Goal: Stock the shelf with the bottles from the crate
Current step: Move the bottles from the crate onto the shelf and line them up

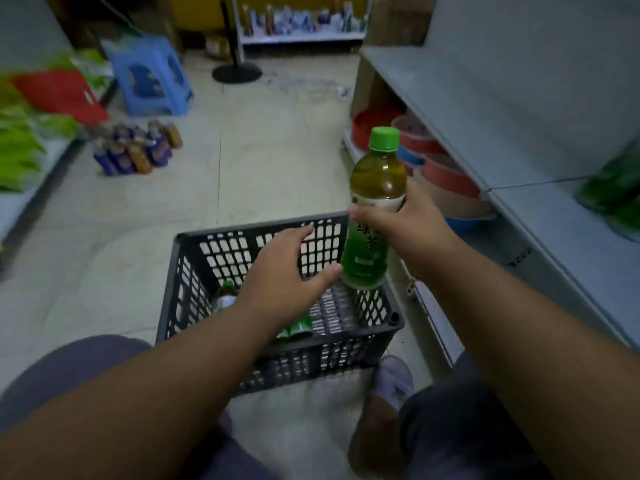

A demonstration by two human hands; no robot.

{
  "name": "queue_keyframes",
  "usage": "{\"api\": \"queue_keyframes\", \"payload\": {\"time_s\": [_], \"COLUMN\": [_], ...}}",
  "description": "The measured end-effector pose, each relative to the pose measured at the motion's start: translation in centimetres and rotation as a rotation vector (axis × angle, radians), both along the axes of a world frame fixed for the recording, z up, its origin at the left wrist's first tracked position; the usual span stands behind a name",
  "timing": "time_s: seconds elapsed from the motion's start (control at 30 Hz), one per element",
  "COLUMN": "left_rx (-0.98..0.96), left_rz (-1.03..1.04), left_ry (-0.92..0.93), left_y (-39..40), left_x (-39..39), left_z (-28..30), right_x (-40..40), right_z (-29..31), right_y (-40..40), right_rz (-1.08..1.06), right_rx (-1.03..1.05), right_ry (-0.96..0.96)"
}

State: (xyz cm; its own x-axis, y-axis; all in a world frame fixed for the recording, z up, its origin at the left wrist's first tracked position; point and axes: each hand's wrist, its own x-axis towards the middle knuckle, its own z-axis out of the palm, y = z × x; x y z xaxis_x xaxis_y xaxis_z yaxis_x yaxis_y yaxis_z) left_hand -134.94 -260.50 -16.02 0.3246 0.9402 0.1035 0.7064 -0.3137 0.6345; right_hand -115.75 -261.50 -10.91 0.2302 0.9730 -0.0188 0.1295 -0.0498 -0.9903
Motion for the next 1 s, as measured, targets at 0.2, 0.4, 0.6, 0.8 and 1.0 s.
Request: {"api": "queue_keyframes", "payload": {"time_s": [0.2,0.4,0.6,0.8,1.0], "left_rx": [0.018,-0.094,-0.101,-0.062,0.014], "left_rz": [-0.229,-0.460,-0.652,-0.773,-0.866], "left_ry": [-0.164,-0.319,-0.238,-0.084,0.216], "left_y": [-3.6,-6.5,-5.9,-3.5,-2.0], "left_x": [7.7,15.1,24.0,33.3,40.5], "left_z": [8.0,10.0,8.5,5.1,0.5], "right_x": [4.2,9.4,16.3,23.4,30.1], "right_z": [8.4,11.6,9.1,6.5,3.2], "right_y": [-7.6,-13.5,-14.4,-14.0,-13.4], "right_rz": [-0.124,-0.286,-0.542,-0.738,-0.951], "right_rx": [0.171,0.255,0.170,0.072,-0.041], "right_ry": [-0.144,-0.186,-0.243,-0.331,-0.306]}}
